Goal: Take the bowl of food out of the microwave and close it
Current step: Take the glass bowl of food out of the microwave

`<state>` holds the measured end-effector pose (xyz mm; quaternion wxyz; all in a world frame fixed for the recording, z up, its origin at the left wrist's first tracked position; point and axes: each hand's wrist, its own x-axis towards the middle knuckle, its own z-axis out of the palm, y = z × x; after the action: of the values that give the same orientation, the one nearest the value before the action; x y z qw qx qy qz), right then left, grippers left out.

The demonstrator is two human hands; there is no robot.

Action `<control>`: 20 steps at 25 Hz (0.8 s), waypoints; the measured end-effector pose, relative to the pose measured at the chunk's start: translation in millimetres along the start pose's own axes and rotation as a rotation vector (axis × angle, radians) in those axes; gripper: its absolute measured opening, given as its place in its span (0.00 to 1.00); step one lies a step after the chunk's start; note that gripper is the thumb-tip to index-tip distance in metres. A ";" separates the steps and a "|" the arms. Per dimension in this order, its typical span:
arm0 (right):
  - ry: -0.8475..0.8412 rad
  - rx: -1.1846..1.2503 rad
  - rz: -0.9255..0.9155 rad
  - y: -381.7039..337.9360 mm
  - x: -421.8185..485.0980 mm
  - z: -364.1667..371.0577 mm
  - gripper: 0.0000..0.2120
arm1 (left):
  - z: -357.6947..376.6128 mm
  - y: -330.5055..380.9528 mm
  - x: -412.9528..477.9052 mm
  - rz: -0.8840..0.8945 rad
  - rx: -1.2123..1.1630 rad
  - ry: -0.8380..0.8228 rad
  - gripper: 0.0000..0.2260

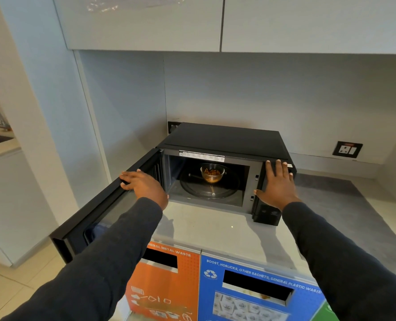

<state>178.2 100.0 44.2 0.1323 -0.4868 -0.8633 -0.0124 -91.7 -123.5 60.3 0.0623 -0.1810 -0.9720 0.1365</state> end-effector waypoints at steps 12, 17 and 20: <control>-0.073 0.917 0.096 -40.6 -104.7 49.3 0.41 | 117.7 18.7 -69.6 0.565 -0.661 0.022 0.45; -0.154 1.104 0.202 -60.6 -107.1 101.7 0.42 | 144.0 65.2 -77.6 0.523 -1.139 -0.201 0.42; -0.148 1.187 0.229 -71.9 -83.3 132.2 0.41 | 142.6 98.2 -60.3 0.478 -1.345 -0.267 0.40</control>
<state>129.8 12.3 -95.6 0.3213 -0.4194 -0.6720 0.5190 -27.3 -92.3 -108.5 -0.2131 -0.3696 -0.7788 -0.4599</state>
